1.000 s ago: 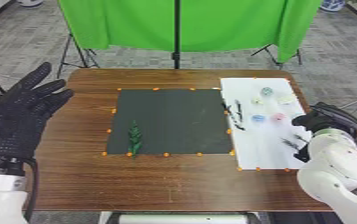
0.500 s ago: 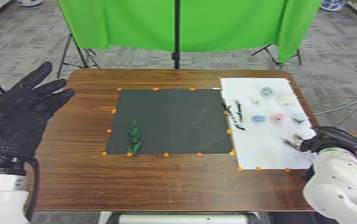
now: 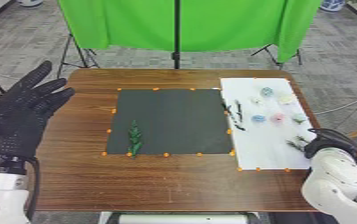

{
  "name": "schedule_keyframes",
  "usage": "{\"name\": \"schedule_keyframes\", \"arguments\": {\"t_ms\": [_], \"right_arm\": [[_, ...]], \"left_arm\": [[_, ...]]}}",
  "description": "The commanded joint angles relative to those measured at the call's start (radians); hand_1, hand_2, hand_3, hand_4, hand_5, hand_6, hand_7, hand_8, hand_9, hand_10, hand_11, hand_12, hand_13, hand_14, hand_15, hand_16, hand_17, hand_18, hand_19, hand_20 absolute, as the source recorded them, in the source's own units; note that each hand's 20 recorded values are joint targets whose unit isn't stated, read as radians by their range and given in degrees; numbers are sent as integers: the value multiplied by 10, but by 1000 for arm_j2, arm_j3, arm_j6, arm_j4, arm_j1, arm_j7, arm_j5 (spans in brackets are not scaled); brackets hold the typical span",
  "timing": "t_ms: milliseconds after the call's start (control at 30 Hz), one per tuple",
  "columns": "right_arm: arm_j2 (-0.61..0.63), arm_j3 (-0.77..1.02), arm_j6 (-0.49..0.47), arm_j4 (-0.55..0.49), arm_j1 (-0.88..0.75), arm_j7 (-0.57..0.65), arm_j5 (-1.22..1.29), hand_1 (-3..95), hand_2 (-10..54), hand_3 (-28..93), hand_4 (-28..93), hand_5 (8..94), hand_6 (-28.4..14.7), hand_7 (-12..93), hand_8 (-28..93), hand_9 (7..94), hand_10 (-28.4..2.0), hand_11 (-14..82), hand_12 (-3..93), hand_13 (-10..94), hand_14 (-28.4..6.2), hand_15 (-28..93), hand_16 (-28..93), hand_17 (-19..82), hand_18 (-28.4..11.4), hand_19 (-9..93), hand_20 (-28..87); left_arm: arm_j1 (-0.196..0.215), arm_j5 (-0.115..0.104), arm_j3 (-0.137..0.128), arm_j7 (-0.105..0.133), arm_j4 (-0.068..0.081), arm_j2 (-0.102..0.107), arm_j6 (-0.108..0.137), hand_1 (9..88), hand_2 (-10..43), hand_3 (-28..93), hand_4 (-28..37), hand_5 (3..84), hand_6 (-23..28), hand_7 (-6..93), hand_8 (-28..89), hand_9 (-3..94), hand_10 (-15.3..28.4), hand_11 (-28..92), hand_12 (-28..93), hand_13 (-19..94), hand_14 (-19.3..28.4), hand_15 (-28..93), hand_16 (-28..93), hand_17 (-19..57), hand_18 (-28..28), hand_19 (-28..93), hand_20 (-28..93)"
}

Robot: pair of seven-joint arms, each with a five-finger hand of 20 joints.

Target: Arrange flowers

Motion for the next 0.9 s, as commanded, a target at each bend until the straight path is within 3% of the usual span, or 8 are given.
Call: {"name": "schedule_keyframes", "arguments": {"t_ms": [33,333,633,800,900], "right_arm": [[22,-70,92,28,14,-28,-62,559,-71,618,-272,789,-33,137,24,855,-126,252,159,798,-98,546,132,498,-180,932,114],[58,-110,219,16,61,-44,-144,574,-82,656,-282,867,-20,143,63,931,-109,252,161,873,-72,524,160,556,-158,932,189],[75,-107,280,-34,94,-43,-200,562,-94,696,-283,886,-18,145,88,937,-105,284,161,894,-66,527,175,572,-154,932,228],[57,-241,271,-80,294,-86,-173,558,-95,709,-283,893,-18,145,95,937,-104,304,157,906,-63,521,184,578,-157,932,249],[24,-357,251,-90,455,-123,-136,558,-95,712,-283,897,-18,145,96,937,-104,314,157,911,-62,518,189,579,-158,932,257]], "left_arm": [[11,0,0,-10,4,-9,2,209,73,776,-283,331,72,114,-84,305,188,262,110,234,258,475,-87,-88,211,525,81],[18,0,-13,-16,1,-10,2,209,73,776,-283,331,73,113,-84,305,188,262,110,234,259,475,-87,-88,211,525,81],[20,5,-19,-22,-3,-17,3,209,73,775,-283,331,72,114,-84,305,188,262,110,234,259,476,-87,-88,211,526,81],[28,5,-31,-22,-8,-18,7,210,73,775,-283,331,73,113,-84,305,189,262,110,234,259,476,-88,-88,211,526,81],[18,10,-28,-37,-9,-17,6,210,74,775,-283,331,72,113,-84,305,188,261,110,234,259,476,-88,-88,211,526,81]]}}
